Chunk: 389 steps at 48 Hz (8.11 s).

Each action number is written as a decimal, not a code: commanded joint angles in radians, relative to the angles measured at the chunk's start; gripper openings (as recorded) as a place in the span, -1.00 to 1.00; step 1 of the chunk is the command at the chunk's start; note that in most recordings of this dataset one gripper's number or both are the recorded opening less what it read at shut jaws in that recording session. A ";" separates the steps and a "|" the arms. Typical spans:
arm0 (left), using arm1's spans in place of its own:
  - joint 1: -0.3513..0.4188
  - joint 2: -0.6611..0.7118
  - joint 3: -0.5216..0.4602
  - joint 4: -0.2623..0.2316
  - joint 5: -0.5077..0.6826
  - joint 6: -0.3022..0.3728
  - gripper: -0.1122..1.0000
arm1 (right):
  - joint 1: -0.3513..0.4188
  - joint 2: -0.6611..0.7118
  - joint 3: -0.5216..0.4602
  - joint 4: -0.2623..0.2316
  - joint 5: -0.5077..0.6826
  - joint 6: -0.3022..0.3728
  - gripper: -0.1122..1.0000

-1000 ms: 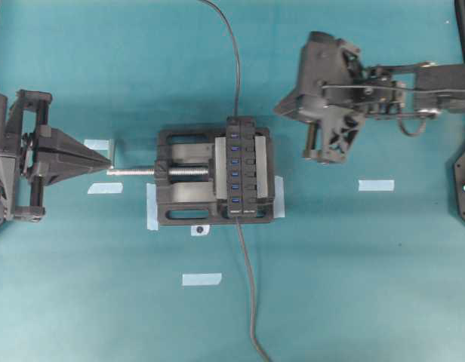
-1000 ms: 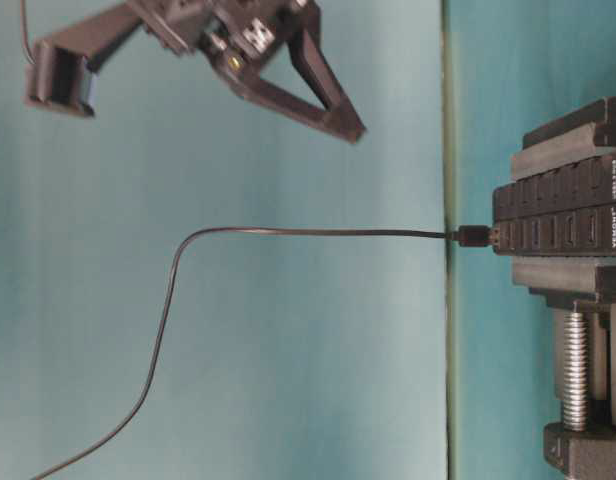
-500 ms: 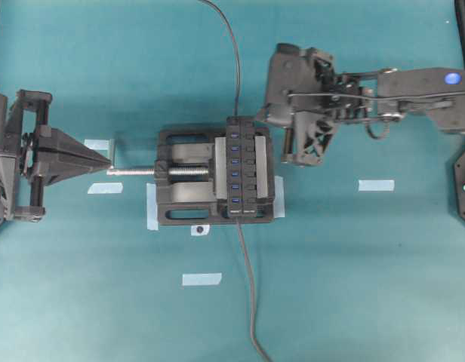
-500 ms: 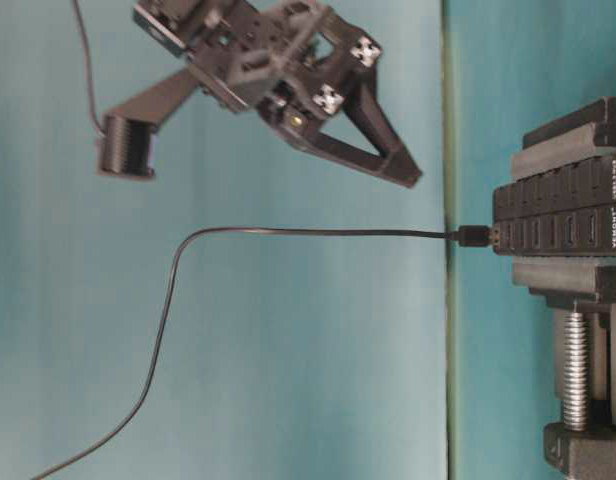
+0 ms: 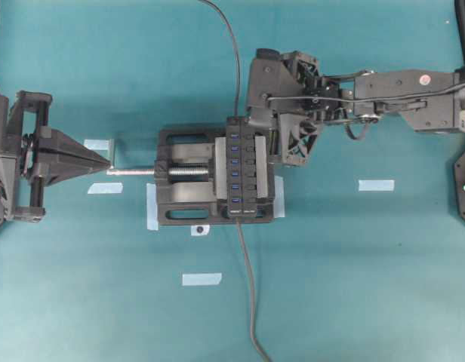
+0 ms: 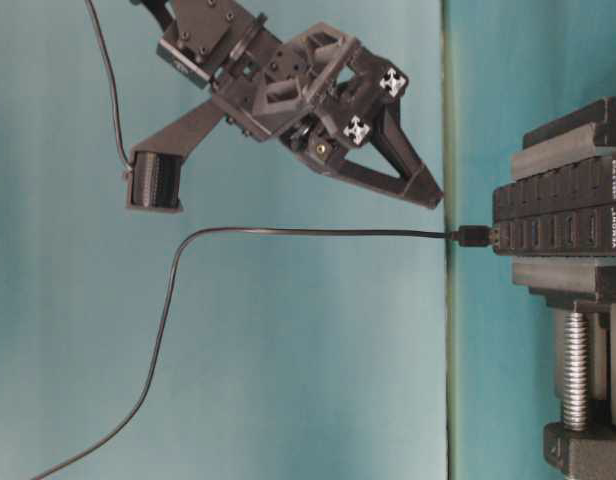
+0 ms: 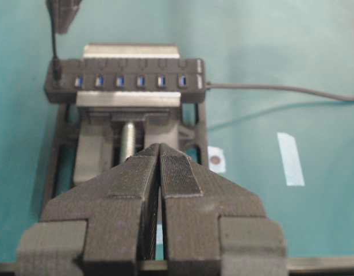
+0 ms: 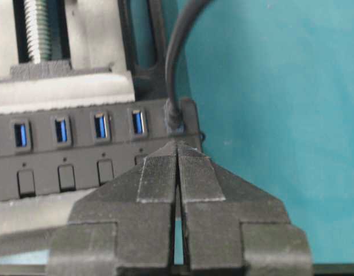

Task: Insert the USB into the second port from the front of the fixed hub.
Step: 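Move the right gripper toward the USB plug near the hub, then grasp the black USB cable plug with the right gripper and lift it, then carry the plug with the right gripper to the hub's front ports, then align the plug with the second port and push it in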

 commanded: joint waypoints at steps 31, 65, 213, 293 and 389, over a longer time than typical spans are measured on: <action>0.000 0.002 -0.011 0.002 -0.005 -0.002 -0.80 | -0.003 -0.011 -0.031 -0.002 -0.020 0.009 -0.60; 0.000 0.002 -0.009 0.002 -0.006 -0.003 -0.80 | -0.008 0.037 -0.058 0.000 -0.037 0.012 0.78; 0.000 -0.003 -0.008 0.002 -0.025 -0.032 -0.80 | 0.098 -0.144 -0.146 0.003 0.130 0.015 -0.63; 0.000 -0.005 0.002 0.002 -0.025 -0.034 -0.80 | 0.209 -0.009 -0.081 0.028 0.031 0.166 -0.63; 0.000 -0.006 0.018 0.002 -0.054 -0.035 -0.80 | 0.202 0.061 -0.086 0.052 0.032 0.163 -0.64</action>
